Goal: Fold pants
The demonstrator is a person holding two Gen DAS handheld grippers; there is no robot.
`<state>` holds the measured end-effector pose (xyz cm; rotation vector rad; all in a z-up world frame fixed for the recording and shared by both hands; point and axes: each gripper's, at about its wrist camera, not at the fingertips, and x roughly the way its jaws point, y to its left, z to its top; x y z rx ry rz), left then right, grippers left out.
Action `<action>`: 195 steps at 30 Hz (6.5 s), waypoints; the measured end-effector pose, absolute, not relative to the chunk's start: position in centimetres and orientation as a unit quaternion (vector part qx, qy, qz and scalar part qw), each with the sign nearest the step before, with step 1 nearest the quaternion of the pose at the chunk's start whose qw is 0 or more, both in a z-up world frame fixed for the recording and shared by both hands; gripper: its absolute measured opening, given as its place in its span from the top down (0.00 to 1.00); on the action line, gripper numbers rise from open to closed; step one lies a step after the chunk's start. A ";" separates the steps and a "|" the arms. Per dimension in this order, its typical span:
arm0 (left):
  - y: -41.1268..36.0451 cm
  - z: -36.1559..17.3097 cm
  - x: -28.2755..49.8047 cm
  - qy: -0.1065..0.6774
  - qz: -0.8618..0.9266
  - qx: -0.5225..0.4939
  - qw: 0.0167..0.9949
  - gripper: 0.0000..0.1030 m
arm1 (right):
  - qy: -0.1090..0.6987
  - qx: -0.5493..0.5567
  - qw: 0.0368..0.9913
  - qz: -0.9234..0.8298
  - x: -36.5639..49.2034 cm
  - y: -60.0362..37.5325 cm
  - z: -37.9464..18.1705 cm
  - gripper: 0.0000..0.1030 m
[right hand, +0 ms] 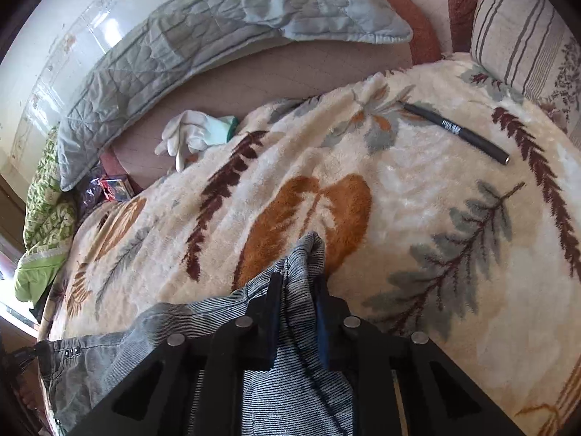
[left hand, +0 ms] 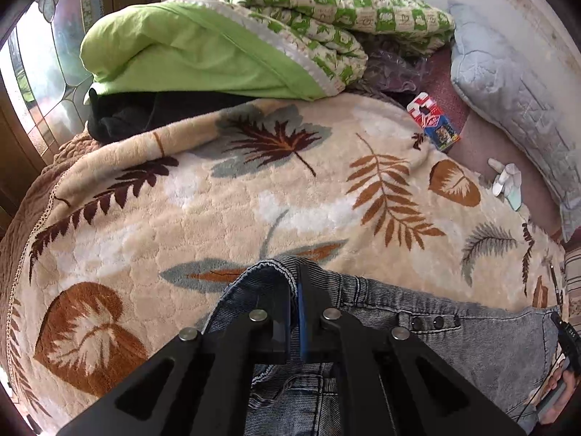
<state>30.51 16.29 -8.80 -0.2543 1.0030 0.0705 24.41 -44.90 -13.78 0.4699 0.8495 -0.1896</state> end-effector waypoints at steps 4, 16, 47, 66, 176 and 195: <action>17.0 -6.5 29.0 0.460 0.017 -0.143 0.876 0.98 | 0.362 0.247 0.895 -0.077 22.8 -45.5 -10.9 0.85; 20.0 -0.8 18.7 0.380 -0.042 -0.191 0.904 0.98 | 0.293 0.282 0.913 -0.045 13.9 -47.1 -6.3 0.84; 24.9 -8.9 -1.9 0.462 0.051 -0.088 0.881 0.92 | 0.390 0.216 0.894 0.049 -11.2 -48.0 -8.0 0.72; -5.5 -11.5 -0.3 0.440 -0.249 0.067 0.860 0.45 | 0.472 0.284 0.835 -0.001 1.5 -46.0 -15.1 0.73; -7.9 -12.2 0.4 0.473 -0.217 0.033 0.853 0.02 | 0.474 0.388 0.789 0.049 -1.8 -48.6 -16.8 0.42; -7.1 -12.1 0.3 0.468 -0.198 0.049 0.860 0.02 | 0.447 0.279 0.848 -0.052 2.0 -47.1 -15.7 0.54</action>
